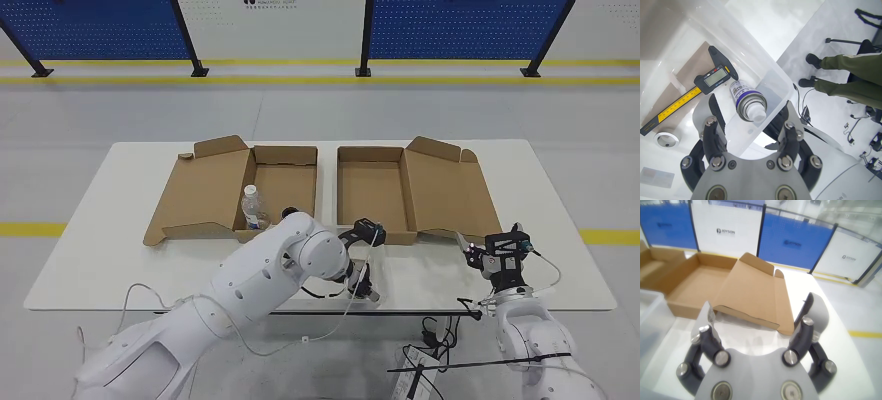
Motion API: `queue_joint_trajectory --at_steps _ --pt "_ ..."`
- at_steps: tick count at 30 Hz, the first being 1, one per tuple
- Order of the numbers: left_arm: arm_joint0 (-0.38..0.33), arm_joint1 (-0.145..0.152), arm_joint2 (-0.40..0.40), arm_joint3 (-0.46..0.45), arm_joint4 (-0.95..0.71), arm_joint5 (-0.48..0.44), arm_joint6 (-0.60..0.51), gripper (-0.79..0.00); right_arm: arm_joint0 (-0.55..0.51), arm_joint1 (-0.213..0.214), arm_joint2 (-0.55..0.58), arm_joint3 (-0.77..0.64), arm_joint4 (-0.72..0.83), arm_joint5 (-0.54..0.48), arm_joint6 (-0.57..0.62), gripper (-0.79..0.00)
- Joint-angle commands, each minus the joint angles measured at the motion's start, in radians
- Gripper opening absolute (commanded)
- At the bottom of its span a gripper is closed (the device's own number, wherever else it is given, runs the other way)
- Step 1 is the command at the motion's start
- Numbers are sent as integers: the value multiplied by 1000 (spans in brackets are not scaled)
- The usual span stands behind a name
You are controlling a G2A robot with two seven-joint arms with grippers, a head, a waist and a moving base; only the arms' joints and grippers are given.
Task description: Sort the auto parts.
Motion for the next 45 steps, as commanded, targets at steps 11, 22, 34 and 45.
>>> queue_joint_trajectory --at_steps 11,22,34,45 --pt "-8 -8 -4 18 11 4 7 -175 0 0 0 0 0 0 0 0" --pt "-8 -13 -10 33 8 -4 7 -252 0 0 0 0 0 0 0 0" --pt "-11 -19 -9 49 17 -13 0 -228 0 0 0 0 0 0 0 0" --pt "-10 -26 -6 67 22 -15 2 -280 0 0 0 0 0 0 0 0"
